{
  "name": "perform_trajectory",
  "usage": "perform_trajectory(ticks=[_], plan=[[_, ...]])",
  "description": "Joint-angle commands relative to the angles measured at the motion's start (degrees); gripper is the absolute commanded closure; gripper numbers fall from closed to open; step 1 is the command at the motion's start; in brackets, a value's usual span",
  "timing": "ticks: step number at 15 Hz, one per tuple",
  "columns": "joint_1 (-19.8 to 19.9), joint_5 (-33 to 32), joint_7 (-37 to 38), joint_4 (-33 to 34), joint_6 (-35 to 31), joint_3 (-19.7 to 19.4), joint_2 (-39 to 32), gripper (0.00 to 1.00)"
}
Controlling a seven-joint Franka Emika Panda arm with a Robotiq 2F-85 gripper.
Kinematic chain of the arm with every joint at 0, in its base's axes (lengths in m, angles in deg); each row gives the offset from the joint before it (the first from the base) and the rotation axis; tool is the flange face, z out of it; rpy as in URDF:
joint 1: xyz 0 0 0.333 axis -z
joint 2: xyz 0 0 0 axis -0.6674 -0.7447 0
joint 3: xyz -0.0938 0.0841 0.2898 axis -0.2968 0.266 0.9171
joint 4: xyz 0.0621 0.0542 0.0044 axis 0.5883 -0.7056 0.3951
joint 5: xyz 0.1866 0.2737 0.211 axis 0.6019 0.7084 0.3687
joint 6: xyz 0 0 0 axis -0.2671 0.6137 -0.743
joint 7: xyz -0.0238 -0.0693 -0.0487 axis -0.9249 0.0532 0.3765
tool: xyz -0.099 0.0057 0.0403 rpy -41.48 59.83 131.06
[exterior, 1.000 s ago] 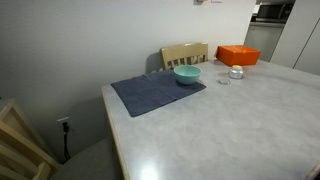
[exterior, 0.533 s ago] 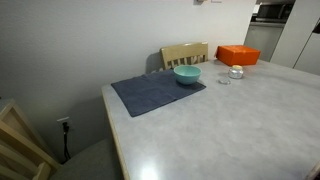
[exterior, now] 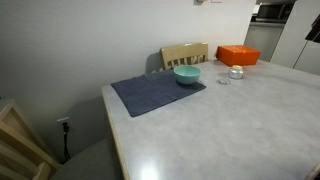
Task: Put the silver lid on top of the silver tin
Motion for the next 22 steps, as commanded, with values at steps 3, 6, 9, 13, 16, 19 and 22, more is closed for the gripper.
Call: perform_trajectory(ticks=[3,6,9,13,16,19,22], plan=[[-1.4,5.5,-3.7,4.0,-0.8,1.9,-8.3,0.00],[-0.9,5.2,-2.2,8.1,0.2,4.8,-14.4,0.00],[0.2,4.1,-1.3,13.3,0.7,7.8,-20.8,0.00],[2.1,4.9,-2.2,20.4,-0.6,10.6,-27.8,0.00],[4.2,4.4,-1.8,25.3,-0.5,12.2,-32.5,0.00],[5.5,2.8,-0.2,24.7,1.9,13.6,-31.7,0.00],[6.0,2.5,-0.1,26.2,2.4,13.9,-33.7,0.00]])
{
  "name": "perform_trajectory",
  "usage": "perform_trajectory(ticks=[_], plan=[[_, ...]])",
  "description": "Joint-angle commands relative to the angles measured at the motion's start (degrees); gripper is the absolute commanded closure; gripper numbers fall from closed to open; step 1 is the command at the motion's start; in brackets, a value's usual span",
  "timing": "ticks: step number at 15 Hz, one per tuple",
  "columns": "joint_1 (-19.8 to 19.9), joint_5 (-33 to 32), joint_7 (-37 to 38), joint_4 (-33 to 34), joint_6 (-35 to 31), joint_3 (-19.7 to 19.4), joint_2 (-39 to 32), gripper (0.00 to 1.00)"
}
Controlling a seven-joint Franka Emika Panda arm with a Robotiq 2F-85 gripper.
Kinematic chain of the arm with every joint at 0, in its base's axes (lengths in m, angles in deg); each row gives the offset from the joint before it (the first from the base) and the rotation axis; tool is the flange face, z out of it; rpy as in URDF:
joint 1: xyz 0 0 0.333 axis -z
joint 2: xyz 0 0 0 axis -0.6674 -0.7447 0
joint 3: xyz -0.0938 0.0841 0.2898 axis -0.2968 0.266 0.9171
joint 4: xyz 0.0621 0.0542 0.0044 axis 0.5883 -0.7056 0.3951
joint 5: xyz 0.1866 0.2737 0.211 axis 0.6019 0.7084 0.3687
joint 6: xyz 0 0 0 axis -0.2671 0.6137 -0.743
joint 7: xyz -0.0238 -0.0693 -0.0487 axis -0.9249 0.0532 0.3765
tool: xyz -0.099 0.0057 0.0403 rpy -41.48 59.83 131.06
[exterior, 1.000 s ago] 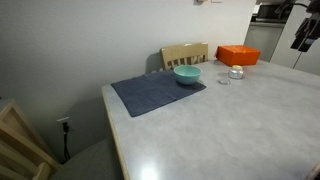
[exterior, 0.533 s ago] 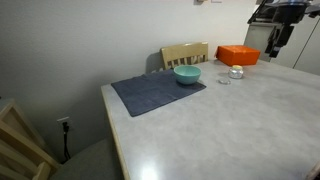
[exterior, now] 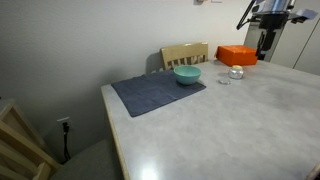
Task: Put the silver lid on top of the silver tin
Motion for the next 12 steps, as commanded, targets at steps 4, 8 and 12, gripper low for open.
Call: perform_trajectory(ticks=[4,8,12], plan=[[2.9,0.3,1.3,-2.9,-5.9,3.3,1.9,0.00],[5.7,7.1,0.0,-1.6,-10.9,4.8,-0.2,0.00],[7.9,12.4,-0.9,0.8,-10.0,5.5,-3.3,0.00]])
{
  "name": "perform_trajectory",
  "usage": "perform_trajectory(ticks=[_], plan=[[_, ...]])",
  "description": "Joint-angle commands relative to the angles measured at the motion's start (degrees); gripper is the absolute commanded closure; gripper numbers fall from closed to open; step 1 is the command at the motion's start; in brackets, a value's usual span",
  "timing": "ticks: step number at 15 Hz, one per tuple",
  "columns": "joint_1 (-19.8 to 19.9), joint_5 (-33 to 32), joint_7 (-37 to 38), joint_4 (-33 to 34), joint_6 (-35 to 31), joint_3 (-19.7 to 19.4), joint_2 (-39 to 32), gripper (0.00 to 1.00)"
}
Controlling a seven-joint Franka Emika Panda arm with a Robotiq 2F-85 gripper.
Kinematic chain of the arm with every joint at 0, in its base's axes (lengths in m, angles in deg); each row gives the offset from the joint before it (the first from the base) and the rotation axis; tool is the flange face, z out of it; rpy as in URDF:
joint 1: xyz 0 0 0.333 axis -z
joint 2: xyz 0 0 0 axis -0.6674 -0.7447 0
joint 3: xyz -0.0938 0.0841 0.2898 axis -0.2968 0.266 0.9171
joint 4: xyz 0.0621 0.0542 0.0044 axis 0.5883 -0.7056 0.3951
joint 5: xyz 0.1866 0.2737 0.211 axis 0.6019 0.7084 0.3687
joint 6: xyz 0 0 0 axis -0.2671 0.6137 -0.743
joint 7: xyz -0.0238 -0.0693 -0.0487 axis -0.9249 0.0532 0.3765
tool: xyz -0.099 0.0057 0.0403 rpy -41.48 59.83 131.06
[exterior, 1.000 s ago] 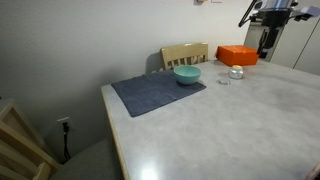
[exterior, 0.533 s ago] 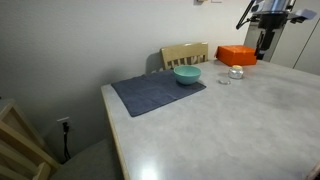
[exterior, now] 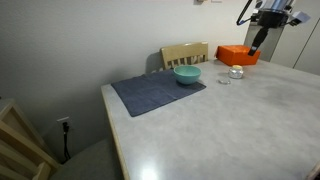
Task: Put the silver lid on top of the silver tin
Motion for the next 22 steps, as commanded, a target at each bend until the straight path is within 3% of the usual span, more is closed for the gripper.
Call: perform_trajectory(ticks=[1,15,22], plan=[[2.5,2.4,-0.1,2.6,-0.2,1.5,-4.3,0.00],[0.5,-14.1,19.2,21.5,2.4,2.9,-24.5,0.00],[1.0,-15.5,20.7,29.6,4.4,3.9,-31.9,0.00]])
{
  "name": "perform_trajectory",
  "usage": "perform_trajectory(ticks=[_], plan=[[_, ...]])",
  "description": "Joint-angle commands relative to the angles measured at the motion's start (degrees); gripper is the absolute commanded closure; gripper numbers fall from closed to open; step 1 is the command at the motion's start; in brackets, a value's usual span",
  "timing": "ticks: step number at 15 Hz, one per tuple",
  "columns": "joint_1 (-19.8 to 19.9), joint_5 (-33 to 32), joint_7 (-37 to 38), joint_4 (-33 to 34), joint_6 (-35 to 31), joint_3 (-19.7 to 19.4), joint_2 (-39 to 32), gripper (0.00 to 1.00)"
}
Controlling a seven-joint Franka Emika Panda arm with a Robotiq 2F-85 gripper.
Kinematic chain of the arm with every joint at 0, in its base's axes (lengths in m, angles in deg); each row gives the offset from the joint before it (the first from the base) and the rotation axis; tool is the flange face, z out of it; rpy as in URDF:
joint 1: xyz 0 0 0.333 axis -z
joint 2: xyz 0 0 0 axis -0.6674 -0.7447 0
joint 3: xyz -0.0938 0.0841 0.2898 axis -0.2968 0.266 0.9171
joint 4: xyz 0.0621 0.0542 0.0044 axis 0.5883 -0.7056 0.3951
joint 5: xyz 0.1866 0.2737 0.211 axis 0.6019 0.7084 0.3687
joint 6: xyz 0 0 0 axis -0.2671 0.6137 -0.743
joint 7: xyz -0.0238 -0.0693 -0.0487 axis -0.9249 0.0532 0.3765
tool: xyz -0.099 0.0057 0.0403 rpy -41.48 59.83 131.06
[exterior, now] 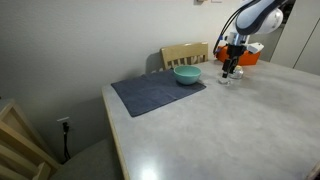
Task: Put the silver lid on top of the silver tin
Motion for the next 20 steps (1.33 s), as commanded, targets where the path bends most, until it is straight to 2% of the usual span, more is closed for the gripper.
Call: perform_trajectory(ticks=[1,4,8,11,20], plan=[[0.5,-1.5,1.3,4.9,2.4,0.9,-3.8,0.00],[-0.5,-2.6,2.5,6.1,2.4,0.4,-5.5,0.00],[-3.6,-7.6,8.3,5.1,1.0,-2.0,-5.2,0.00],[-4.5,-9.9,10.3,5.3,1.2,-2.1,-5.3,0.00],[-3.0,-9.5,9.6,5.1,1.3,-1.5,-4.9,0.00]])
